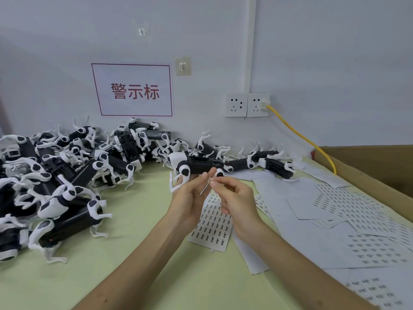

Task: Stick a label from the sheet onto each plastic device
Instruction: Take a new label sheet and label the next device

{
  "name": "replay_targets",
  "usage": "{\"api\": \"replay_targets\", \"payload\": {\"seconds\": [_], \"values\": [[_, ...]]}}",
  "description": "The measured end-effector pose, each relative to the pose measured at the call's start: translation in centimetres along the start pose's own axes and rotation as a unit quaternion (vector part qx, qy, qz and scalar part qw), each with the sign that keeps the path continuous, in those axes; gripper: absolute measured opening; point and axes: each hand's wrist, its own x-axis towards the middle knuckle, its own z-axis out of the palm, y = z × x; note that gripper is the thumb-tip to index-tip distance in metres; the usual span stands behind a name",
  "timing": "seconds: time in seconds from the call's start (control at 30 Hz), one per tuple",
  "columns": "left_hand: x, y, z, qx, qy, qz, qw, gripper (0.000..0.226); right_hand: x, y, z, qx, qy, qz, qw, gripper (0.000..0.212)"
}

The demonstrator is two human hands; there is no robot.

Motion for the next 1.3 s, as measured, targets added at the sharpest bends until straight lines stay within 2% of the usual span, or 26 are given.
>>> {"api": "replay_targets", "payload": {"seconds": [0.1,0.2,0.23,0.33,0.37,0.5,0.83,1.0,1.13,1.3], "values": [[0.1,-0.1,-0.1,-0.004,0.01,-0.004,1.0,0.02,0.1,-0.2,0.0,0.086,-0.021,0.065,0.994,0.007],[0.2,0.2,-0.3,-0.065,0.024,-0.004,0.998,0.062,0.2,-0.4,-0.2,0.198,-0.07,0.156,0.965,0.011],[0.3,0.2,-0.5,-0.065,0.03,-0.006,0.997,0.057,0.2,-0.4,-0.2,0.223,-0.083,0.173,0.956,0.016],[0.2,0.3,-0.7,-0.024,0.049,-0.025,0.998,0.013,-0.1,-0.2,0.0,0.264,-0.108,0.194,0.939,0.026],[0.2,0.3,-0.7,-0.018,0.058,-0.029,0.998,0.01,-0.2,-0.2,0.0,0.268,-0.115,0.197,0.936,0.029],[0.1,0.3,-0.5,-0.034,0.052,-0.024,0.998,0.014,-0.6,-0.2,0.2,0.277,-0.15,0.204,0.927,0.038],[-0.5,-0.1,-0.3,0.001,-0.03,-0.1,0.995,0.043,-1.1,-0.3,0.7,0.346,-0.194,0.201,0.896,0.044],[-0.7,0.1,-0.1,0.038,-0.067,-0.12,0.99,0.037,-1.2,-0.3,0.7,0.36,-0.196,0.201,0.89,0.047],[-0.5,-0.1,-0.2,0.01,-0.033,-0.098,0.995,0.027,-1.2,-0.4,0.9,0.355,-0.19,0.199,0.894,0.045],[-0.4,0.0,-0.1,0.007,-0.014,-0.095,0.995,0.026,-1.4,-0.3,1.0,0.347,-0.181,0.194,0.899,0.045]]}}
